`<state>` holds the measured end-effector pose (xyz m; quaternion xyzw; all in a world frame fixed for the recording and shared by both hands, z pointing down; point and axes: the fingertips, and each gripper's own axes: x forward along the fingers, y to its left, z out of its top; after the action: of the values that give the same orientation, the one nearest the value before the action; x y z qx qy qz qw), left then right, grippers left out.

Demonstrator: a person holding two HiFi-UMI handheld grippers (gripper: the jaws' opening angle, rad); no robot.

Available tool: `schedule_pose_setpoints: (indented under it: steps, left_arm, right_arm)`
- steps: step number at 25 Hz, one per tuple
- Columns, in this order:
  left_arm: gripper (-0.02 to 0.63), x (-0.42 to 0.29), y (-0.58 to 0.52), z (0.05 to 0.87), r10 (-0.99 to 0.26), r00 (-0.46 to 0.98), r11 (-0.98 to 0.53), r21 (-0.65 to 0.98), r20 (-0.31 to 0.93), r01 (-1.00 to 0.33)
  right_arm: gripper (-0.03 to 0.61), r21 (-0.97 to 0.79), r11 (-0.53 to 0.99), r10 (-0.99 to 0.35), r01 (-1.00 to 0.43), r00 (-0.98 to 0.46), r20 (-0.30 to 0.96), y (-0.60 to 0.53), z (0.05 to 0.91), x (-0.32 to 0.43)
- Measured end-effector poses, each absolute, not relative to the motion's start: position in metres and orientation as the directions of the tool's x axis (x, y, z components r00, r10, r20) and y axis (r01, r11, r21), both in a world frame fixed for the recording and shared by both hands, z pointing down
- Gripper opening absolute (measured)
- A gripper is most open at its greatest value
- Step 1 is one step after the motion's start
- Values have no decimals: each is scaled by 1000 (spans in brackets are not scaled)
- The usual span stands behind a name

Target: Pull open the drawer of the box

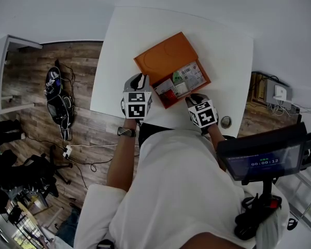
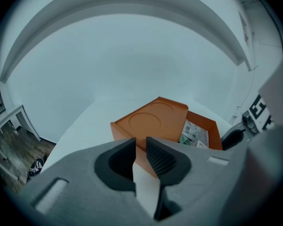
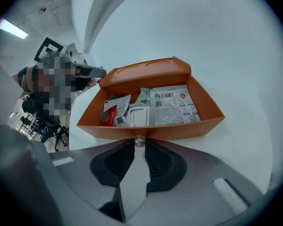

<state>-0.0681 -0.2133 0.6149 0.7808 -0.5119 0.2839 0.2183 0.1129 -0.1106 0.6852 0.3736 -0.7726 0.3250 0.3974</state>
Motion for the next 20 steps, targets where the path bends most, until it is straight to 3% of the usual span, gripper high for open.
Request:
schedule_pose_setpoints:
  steps: [20]
  left_arm:
    - [74, -67, -198, 597, -644, 316, -449, -9, 697, -893]
  right_arm:
    - [121, -185, 355, -405, -916, -330, 853, -94, 646, 135]
